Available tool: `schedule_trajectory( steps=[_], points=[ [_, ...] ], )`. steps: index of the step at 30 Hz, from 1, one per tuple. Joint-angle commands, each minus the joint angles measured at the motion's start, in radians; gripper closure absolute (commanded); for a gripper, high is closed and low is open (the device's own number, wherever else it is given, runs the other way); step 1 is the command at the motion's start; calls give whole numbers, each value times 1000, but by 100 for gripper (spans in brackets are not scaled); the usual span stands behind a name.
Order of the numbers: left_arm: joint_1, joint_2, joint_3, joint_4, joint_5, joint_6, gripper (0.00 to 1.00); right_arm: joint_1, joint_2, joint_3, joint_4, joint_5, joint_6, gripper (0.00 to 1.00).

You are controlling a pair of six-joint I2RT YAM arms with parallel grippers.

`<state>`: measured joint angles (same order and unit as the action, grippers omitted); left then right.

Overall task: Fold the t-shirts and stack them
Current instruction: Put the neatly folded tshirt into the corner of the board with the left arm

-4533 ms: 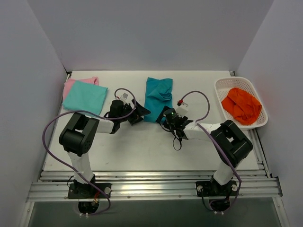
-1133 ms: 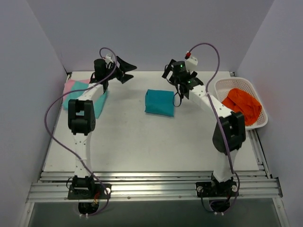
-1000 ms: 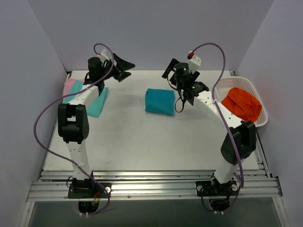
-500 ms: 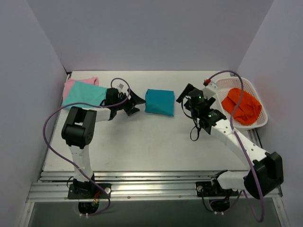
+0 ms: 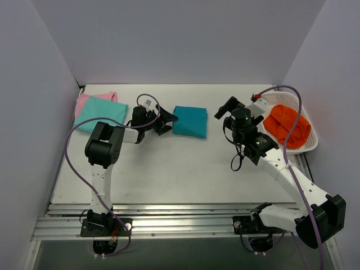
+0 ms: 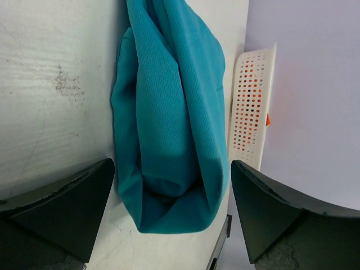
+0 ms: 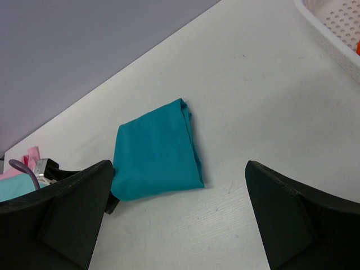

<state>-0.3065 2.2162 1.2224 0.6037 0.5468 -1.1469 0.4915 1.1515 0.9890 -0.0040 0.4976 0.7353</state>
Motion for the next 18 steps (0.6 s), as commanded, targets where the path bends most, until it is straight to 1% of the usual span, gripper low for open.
schedule_trajectory(
  steps=[1,4,5,8,9,11,12,13,14,18],
  points=[
    [-6,65,9,80,-24,-45,3,-5,7,-7,10,44,-5,0],
    [-13,91,22,87,-10,-48,0,-10,25,-9,16,42,-2,0],
    [-16,91,26,76,-7,-44,6,-11,28,-10,16,41,-2,0],
    [-36,67,42,12,-7,16,13,-18,39,-19,27,41,3,0],
    [-46,59,35,-27,-19,30,27,-21,42,-21,29,38,4,0],
    [-54,42,23,-31,-22,47,46,-24,48,-32,35,38,7,0],
    [-57,45,22,-33,-10,49,73,-28,50,-35,42,35,10,0],
    [-57,49,23,-38,-7,49,86,-30,50,-39,45,33,13,0],
    [-59,53,23,-39,-4,49,97,-30,48,-42,50,30,15,0],
    [-57,66,29,-47,-2,58,98,-36,45,-69,61,29,19,0]
  ],
)
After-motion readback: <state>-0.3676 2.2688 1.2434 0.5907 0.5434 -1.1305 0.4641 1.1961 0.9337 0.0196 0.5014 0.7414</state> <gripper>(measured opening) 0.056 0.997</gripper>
